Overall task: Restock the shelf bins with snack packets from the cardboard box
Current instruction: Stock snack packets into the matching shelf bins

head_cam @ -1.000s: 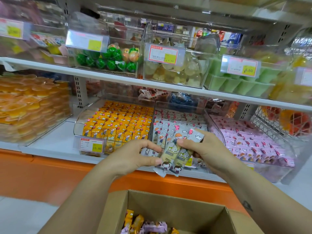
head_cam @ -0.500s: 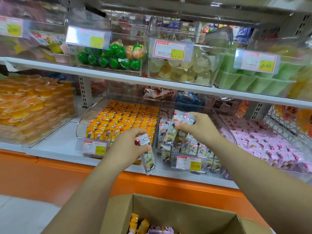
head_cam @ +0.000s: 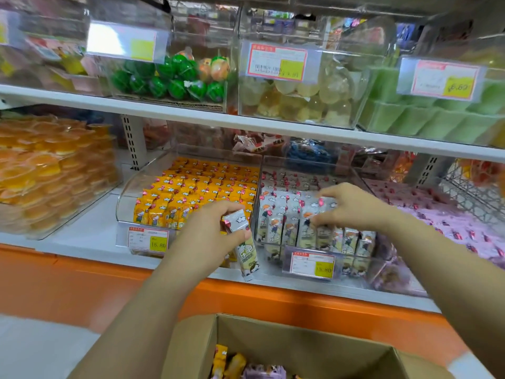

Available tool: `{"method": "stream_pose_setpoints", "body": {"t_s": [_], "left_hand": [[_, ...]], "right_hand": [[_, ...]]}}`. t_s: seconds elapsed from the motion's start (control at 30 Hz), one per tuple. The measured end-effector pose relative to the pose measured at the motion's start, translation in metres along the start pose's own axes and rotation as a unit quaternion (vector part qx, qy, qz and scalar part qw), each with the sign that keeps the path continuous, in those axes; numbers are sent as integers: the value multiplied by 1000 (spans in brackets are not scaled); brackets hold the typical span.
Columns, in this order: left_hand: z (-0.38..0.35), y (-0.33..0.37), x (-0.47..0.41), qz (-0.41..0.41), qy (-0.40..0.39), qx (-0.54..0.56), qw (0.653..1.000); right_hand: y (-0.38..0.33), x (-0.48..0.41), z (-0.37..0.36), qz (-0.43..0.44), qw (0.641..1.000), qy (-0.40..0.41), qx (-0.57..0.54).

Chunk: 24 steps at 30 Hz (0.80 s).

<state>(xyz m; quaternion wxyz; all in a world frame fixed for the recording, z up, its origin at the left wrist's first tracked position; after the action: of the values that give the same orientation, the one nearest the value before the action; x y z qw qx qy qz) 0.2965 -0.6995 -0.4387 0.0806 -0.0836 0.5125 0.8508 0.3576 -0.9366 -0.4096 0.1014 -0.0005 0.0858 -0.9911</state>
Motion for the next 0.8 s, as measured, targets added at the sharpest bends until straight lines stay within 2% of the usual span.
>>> {"method": "stream_pose_setpoints", "body": {"t_s": [0.17,0.37,0.43,0.6,0.8], "left_hand": [[-15,4,1,-1,-11,12,1000],[-32,14,1,-1,-20,23,1000],[-35,16,1,-2,-20,21,1000],[-34,18,-3,-3,-20,28,999],[-32,23,2,1,-13,20,1000]], "right_hand": [[48,22,0,-56,987,-47,144],[49,34,-18,-61,952,-46,297],[49,33,-18,-54,946,-54,314],[51,30,-14,-29,962,-48,268],[51,30,-26,-20,937,-67,343]]}}
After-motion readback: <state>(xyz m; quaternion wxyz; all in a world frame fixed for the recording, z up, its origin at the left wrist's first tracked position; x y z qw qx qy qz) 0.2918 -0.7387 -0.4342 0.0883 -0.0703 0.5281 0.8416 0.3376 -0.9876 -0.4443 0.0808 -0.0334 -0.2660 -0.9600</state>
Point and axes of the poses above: each hand's wrist, its own x-axis away from the middle knuckle, its own z-axis out of the back of the hand, y = z × x, the point moved 6 cm from there along -x, towards the middle knuckle, and after that the axes turned 9 degrees about x, right-handed, at the moved point
